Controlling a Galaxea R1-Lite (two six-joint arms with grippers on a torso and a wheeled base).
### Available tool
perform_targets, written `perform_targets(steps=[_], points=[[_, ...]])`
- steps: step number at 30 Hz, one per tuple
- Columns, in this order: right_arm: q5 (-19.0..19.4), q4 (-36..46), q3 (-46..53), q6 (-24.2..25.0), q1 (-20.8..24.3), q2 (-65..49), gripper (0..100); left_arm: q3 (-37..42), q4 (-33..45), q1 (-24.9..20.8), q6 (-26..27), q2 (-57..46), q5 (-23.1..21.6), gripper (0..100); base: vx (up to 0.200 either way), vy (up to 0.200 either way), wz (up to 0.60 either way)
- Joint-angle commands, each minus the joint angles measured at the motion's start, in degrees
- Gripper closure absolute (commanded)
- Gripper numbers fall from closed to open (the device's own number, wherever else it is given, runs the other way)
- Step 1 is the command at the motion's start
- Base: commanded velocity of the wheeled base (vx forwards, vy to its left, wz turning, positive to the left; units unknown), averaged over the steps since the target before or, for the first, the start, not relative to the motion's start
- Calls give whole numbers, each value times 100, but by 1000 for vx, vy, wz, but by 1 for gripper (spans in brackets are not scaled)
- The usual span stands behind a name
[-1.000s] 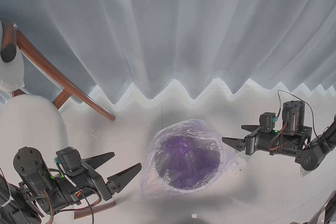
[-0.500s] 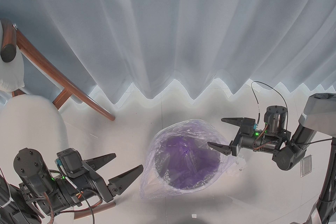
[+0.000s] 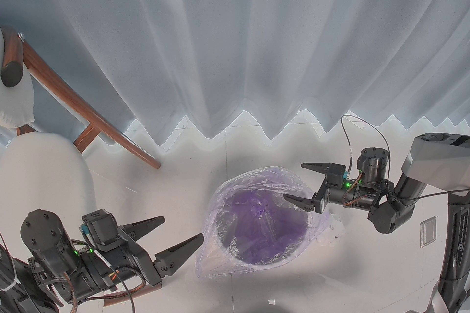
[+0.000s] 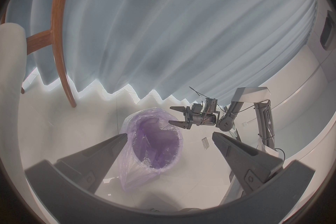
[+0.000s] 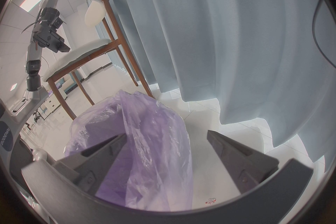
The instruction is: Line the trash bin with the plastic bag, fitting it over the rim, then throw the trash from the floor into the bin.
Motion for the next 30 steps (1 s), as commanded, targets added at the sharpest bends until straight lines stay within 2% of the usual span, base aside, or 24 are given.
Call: perform_targets(steps=[1, 7, 8, 12, 15, 16, 18, 19, 21, 22, 23, 24, 25, 26, 30], points=[[3, 5, -304, -1, 2, 240, 100, 101, 5, -14, -6, 20, 53, 0, 0, 0, 0], [-6, 93, -559, 298, 2, 213, 100, 101, 5, -14, -6, 20, 62, 0, 0, 0, 0], [3, 66, -577, 640, 2, 152, 100, 101, 13, -14, -6, 20, 62, 0, 0, 0, 0], [-6, 101, -559, 1352, 2, 3, 100, 101, 13, -14, -15, 20, 62, 0, 0, 0, 0], [-23, 110, -595, 2178, 2, 47, 100, 101, 13, -14, -15, 37, 62, 0, 0, 0, 0], [-23, 110, -595, 2178, 2, 47, 100, 101, 13, -14, -15, 37, 62, 0, 0, 0, 0], [-85, 128, -656, 3031, 2, 90, 100, 101, 13, -32, -15, 116, 53, 0, 0, 0, 0], [-102, 137, -718, 3242, 2, 143, 100, 101, 13, -41, -15, 125, 53, 0, 0, 0, 0], [-111, 163, -779, 3400, 2, 196, 100, 101, 13, -41, -23, 125, 44, 0, 0, 0, 0], [-120, 233, -911, 3646, 2, 301, 100, 101, 13, -50, -23, 143, 44, 0, 0, 0, 0], [-120, 233, -911, 3646, 2, 301, 100, 101, 13, -50, -23, 143, 44, 0, 0, 0, 0], [-181, 339, -1069, 3936, 2, 424, 100, 101, 13, -50, -23, 152, 44, 0, 0, 0, 0], [-181, 339, -1069, 3936, 2, 424, 100, 101, 13, -50, -23, 152, 44, 0, 0, 0, 0], [-217, 427, -1201, 4218, 10, 530, 100, 101, 13, -85, -23, 204, 44, 0, 0, 0, 0], [-331, 497, -1517, 4701, 63, 802, 100, 101, 13, -225, -32, 266, 62, 0, 0, 0, 0]])
